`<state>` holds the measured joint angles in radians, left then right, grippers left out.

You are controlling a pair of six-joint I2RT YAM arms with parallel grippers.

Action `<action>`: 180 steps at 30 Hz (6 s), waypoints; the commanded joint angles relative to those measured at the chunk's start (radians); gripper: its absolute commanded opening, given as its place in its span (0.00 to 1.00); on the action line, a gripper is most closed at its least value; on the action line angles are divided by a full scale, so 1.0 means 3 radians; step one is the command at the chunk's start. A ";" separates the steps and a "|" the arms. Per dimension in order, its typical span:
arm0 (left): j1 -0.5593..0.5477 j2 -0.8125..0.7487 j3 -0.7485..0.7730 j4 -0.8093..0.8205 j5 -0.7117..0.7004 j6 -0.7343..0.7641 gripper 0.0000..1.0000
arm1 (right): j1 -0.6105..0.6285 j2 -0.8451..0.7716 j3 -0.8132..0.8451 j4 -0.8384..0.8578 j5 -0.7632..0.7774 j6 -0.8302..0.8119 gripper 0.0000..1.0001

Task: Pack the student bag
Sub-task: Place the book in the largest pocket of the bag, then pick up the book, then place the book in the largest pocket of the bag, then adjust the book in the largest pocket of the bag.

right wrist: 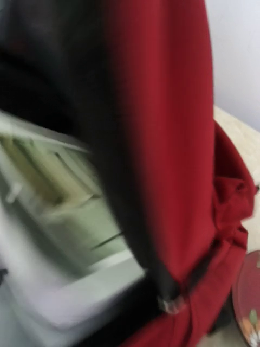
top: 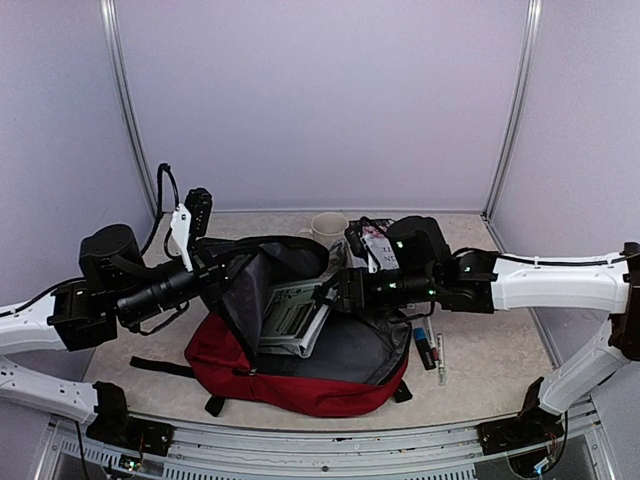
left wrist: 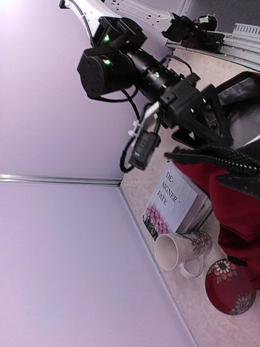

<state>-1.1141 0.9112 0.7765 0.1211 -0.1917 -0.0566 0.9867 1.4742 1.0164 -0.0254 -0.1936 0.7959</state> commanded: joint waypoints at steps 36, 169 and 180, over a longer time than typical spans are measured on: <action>0.0237 0.0325 0.0230 -0.0244 0.0049 0.0194 0.00 | -0.2591 0.1264 -0.0345 0.0916 -0.1882 -0.0293 0.84; -0.0086 0.0466 0.0353 -0.0010 0.0084 0.0276 0.00 | 0.0069 0.0153 -0.0408 -0.0754 -0.0488 -0.0408 0.25; -0.0053 0.0332 0.0295 -0.0137 0.0001 0.0272 0.00 | 0.0062 0.0495 0.0255 -0.0595 -0.0352 -0.0669 0.26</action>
<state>-1.1393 1.0489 0.8822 0.0715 -0.1711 0.0273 1.0016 1.6806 1.0672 -0.2543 -0.3138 0.6312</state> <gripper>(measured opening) 0.016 0.250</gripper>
